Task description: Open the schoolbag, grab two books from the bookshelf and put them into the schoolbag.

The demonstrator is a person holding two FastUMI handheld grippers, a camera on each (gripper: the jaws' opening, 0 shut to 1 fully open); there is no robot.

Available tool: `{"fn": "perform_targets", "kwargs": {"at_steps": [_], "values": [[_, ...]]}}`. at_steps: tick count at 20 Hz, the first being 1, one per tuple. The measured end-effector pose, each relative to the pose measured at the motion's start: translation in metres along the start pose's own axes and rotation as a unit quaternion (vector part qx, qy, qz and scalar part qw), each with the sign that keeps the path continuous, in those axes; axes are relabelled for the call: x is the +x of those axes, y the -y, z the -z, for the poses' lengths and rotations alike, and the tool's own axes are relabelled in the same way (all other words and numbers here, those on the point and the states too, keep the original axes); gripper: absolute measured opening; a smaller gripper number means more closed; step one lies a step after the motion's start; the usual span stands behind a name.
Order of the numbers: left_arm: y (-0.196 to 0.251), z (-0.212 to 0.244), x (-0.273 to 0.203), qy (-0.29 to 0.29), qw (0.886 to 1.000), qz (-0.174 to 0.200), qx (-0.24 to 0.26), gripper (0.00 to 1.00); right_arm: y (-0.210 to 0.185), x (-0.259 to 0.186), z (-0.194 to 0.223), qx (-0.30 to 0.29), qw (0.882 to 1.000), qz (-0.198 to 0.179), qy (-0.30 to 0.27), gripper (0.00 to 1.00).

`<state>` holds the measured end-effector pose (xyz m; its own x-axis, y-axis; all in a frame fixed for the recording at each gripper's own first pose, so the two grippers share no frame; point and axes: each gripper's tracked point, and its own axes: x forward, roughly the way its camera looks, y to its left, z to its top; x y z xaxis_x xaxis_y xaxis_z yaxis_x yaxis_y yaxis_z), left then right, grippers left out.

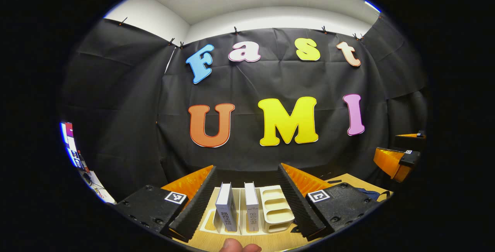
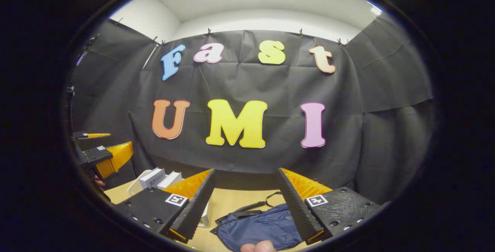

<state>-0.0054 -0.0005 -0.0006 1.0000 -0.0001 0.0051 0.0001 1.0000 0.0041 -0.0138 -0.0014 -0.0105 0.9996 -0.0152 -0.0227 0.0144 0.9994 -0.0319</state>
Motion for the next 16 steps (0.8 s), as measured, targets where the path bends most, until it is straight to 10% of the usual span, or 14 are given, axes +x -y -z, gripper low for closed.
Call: {"fn": "perform_targets", "kwargs": {"at_steps": [8, 16], "values": [[0.000, 0.004, -0.003, -0.002, 1.000, 0.004, 0.002, 0.97, 0.003, -0.004, 0.036, -0.005, 0.999, 0.015, -0.034, 0.95], [-0.008, 0.011, -0.004, -0.005, 1.000, 0.000, 0.001, 0.97, -0.016, -0.011, 0.170, -0.045, 0.980, -0.004, -0.196, 0.95]]}}
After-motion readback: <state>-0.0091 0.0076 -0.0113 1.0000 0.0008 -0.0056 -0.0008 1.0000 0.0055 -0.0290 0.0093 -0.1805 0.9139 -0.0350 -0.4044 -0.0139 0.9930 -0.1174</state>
